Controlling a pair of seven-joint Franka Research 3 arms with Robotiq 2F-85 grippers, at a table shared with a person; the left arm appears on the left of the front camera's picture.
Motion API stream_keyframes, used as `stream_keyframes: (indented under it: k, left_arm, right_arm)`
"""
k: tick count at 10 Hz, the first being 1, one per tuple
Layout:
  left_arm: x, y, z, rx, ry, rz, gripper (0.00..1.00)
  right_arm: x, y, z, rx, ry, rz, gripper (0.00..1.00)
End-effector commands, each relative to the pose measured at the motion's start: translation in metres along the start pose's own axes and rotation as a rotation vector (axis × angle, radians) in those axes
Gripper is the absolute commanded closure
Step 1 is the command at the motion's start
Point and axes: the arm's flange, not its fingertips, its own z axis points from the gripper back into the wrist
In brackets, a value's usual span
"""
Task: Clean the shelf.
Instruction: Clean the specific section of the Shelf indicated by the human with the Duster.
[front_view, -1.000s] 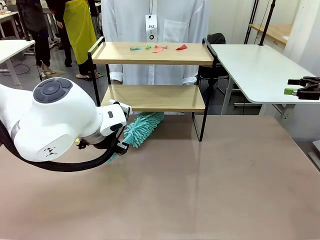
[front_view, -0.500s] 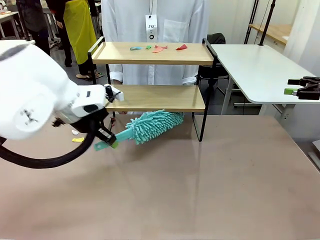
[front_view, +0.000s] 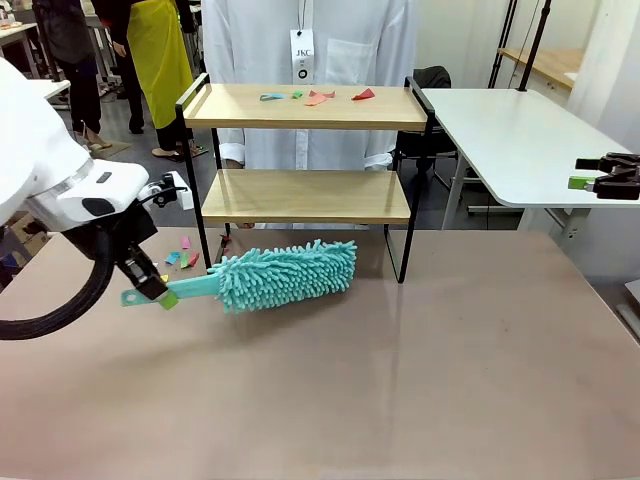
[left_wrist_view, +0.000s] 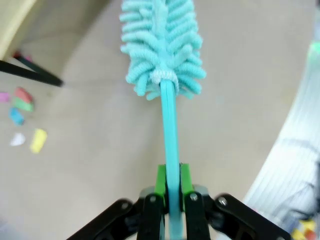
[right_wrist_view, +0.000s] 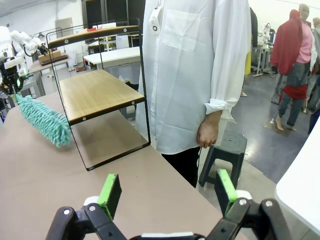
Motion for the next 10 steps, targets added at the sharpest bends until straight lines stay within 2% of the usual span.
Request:
stream_keyframes:
  k: [1,3,6,7,8,9,10]
  left_arm:
    - [0.000,-0.021,0.041,0.056,0.090,-0.101,0.87]
    - [0.008,-0.037,0.096,0.140,0.232,-0.168,0.87]
    - [0.018,-0.053,0.160,0.258,0.422,-0.157,0.87]
    - [0.019,-0.057,0.169,0.272,0.448,-0.119,0.87]
    - [0.019,-0.060,0.174,0.289,0.523,-0.149,0.87]
    - [0.023,-0.067,0.180,0.294,0.555,-0.135,0.87]
    - [0.029,-0.077,0.180,0.327,0.585,-0.200,0.87]
  right_arm:
    - [0.004,0.001,-0.001,0.000,0.016,-0.009,0.00]
    - [0.004,0.001,-0.001,0.000,0.016,-0.009,0.00]
    - [0.004,0.001,-0.001,0.000,0.016,-0.009,0.00]
    - [0.004,0.001,-0.001,0.000,0.016,-0.009,0.00]
    - [0.004,0.001,-0.001,0.000,0.016,-0.009,0.00]
    - [0.004,0.001,-0.001,0.000,0.016,-0.009,0.00]
    - [0.004,0.001,-0.001,0.000,0.016,-0.009,0.00]
